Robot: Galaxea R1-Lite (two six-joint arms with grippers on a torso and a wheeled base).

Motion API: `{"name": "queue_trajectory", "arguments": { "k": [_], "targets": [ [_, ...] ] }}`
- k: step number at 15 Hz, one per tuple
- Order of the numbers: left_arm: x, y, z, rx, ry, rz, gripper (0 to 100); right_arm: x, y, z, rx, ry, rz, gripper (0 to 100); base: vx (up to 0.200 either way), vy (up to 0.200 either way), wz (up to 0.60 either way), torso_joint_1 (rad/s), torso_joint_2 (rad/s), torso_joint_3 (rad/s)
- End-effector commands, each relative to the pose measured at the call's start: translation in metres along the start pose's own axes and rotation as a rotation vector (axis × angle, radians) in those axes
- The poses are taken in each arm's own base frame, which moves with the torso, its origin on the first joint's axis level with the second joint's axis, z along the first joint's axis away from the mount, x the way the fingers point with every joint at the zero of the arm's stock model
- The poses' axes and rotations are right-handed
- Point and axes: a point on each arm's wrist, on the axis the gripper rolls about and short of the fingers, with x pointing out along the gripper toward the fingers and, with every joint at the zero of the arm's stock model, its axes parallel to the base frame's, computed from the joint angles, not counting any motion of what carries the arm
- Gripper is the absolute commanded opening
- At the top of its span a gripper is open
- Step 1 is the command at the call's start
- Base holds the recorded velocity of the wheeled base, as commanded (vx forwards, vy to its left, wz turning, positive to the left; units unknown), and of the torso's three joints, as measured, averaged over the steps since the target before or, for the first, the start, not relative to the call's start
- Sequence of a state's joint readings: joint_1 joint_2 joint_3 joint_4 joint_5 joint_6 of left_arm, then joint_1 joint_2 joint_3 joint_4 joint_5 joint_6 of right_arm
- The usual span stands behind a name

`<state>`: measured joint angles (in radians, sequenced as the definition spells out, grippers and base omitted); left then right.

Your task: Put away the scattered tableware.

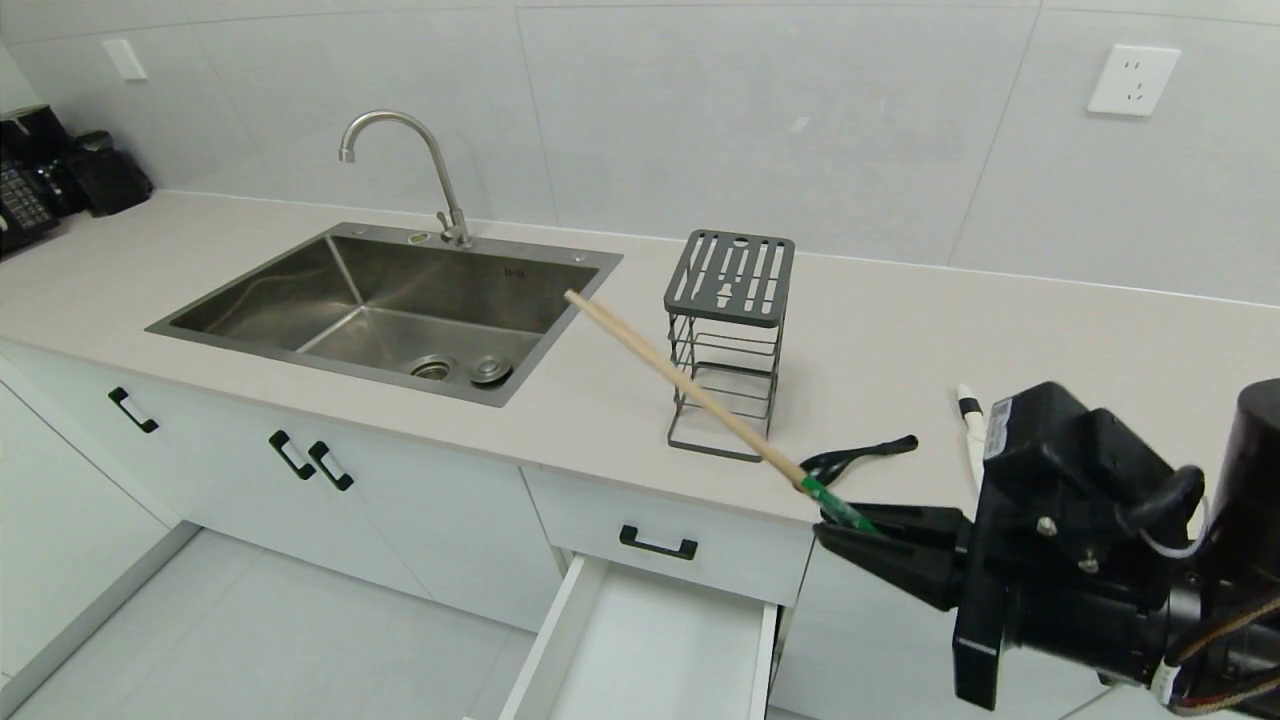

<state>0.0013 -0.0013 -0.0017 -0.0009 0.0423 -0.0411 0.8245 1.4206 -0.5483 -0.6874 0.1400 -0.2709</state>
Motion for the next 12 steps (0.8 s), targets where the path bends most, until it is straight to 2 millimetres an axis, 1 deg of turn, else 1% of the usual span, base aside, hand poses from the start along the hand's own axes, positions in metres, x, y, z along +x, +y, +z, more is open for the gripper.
{"name": "queue_trajectory", "arguments": {
  "k": [1, 2, 4, 6, 7, 8, 9, 11, 12],
  "targets": [
    [0.000, 0.000, 0.000, 0.000, 0.001, 0.001, 100, 0.009, 0.018, -0.018, 0.001, 0.068, 0.107, 0, 0.000, 0.000, 0.00, 0.000, 0.00, 0.000],
    [0.000, 0.000, 0.000, 0.000, 0.001, 0.001, 100, 0.009, 0.022, -0.023, 0.004, 0.084, 0.135, 0, 0.000, 0.000, 0.00, 0.000, 0.00, 0.000],
    [0.000, 0.000, 0.000, 0.000, 0.001, 0.001, 100, 0.011, 0.040, -0.041, 0.010, 0.147, 0.265, 0, 0.000, 0.000, 0.00, 0.000, 0.00, 0.000],
    [0.000, 0.000, 0.000, 0.000, 0.002, 0.001, 100, 0.015, 0.048, -0.049, 0.009, 0.185, 0.297, 0, 0.000, 0.000, 0.00, 0.000, 0.00, 0.000],
    [0.000, 0.000, 0.000, 0.000, 0.002, 0.001, 100, 0.017, 0.055, -0.054, 0.003, 0.215, 0.324, 0, 0.000, 0.000, 0.00, 0.000, 0.00, 0.000],
    [0.000, 0.000, 0.000, 0.000, 0.001, 0.001, 100, 0.025, 0.063, -0.064, -0.011, 0.260, 0.361, 0, 0.000, 0.000, 0.00, 0.000, 0.00, 0.000],
    [0.000, 0.000, 0.000, 0.000, 0.001, 0.001, 100, 0.030, 0.064, -0.067, -0.040, 0.273, 0.370, 0, 0.000, 0.000, 0.00, 0.000, 0.00, 0.000],
    [0.000, 0.000, 0.000, 0.000, 0.002, 0.001, 100, 0.040, 0.063, -0.066, -0.094, 0.262, 0.373, 0, 0.000, 0.000, 0.00, 0.000, 0.00, 0.000],
    [0.000, 0.000, 0.000, 0.000, 0.002, 0.001, 100, 0.051, 0.055, -0.062, -0.097, 0.251, 0.338, 0, 0.000, 0.000, 0.00, 0.000, 0.00, 0.000]
  ]
}}
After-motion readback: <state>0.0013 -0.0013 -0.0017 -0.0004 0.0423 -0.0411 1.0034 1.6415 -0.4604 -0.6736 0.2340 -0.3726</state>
